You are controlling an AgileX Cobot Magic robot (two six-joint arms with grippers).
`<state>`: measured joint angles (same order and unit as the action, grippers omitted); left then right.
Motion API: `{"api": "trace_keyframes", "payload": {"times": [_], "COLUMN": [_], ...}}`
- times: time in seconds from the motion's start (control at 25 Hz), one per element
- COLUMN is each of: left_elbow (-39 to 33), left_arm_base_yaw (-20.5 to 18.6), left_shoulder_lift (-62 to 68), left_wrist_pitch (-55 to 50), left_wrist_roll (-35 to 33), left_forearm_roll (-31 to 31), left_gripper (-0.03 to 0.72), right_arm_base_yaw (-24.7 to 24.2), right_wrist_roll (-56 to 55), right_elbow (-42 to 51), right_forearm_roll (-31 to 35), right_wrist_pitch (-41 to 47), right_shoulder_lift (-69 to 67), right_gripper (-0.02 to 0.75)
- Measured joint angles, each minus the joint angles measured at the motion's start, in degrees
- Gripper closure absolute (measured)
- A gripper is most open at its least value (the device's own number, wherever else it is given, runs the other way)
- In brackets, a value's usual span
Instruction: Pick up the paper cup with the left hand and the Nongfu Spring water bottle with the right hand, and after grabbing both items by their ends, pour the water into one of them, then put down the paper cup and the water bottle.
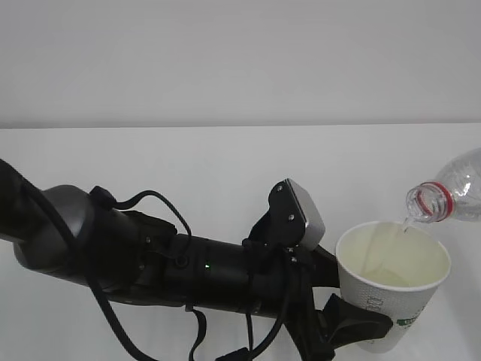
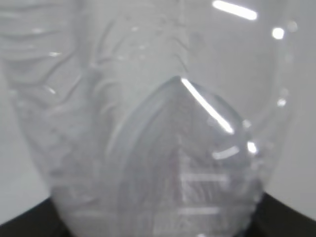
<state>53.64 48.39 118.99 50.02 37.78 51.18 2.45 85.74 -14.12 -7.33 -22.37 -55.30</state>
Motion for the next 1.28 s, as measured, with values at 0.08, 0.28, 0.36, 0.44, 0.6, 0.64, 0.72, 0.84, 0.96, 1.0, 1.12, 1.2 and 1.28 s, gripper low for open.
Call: {"api": "trace_keyframes", "payload": {"times": [0.08,0.28,0.36,0.44,0.6,0.64,0.72,0.84,0.96,1.0,1.12,1.2,1.28], "left_elbow": [0.00,0.00,0.00,0.00,0.00,0.00,0.00,0.00,0.00,0.00,0.00,0.00,0.00], "left_arm_base_yaw": [0.00,0.00,0.00,0.00,0.00,0.00,0.00,0.00,0.00,0.00,0.00,0.00,0.00], "left_shoulder_lift": [0.00,0.00,0.00,0.00,0.00,0.00,0.00,0.00,0.00,0.00,0.00,0.00,0.00], "left_wrist_pitch": [0.00,0.00,0.00,0.00,0.00,0.00,0.00,0.00,0.00,0.00,0.00,0.00,0.00], "left_wrist_roll": [0.00,0.00,0.00,0.00,0.04,0.04,0.04,0.04,0.04,0.04,0.04,0.04,0.04], "left_forearm_roll": [0.00,0.00,0.00,0.00,0.00,0.00,0.00,0.00,0.00,0.00,0.00,0.00,0.00], "left_gripper": [0.202,0.202,0.202,0.202,0.202,0.202,0.202,0.202,0.202,0.202,0.202,0.202,0.202], "right_arm_base_yaw": [0.00,0.00,0.00,0.00,0.00,0.00,0.00,0.00,0.00,0.00,0.00,0.00,0.00], "right_wrist_roll": [0.00,0.00,0.00,0.00,0.00,0.00,0.00,0.00,0.11,0.11,0.11,0.19,0.19], "right_elbow": [0.00,0.00,0.00,0.00,0.00,0.00,0.00,0.00,0.00,0.00,0.00,0.00,0.00], "right_forearm_roll": [0.00,0.00,0.00,0.00,0.00,0.00,0.00,0.00,0.00,0.00,0.00,0.00,0.00], "right_wrist_pitch": [0.00,0.00,0.00,0.00,0.00,0.00,0.00,0.00,0.00,0.00,0.00,0.00,0.00], "right_shoulder_lift": [0.00,0.00,0.00,0.00,0.00,0.00,0.00,0.00,0.00,0.00,0.00,0.00,0.00], "right_gripper": [0.307,0.307,0.307,0.307,0.307,0.307,0.307,0.307,0.307,0.307,0.307,0.307,0.307]}}
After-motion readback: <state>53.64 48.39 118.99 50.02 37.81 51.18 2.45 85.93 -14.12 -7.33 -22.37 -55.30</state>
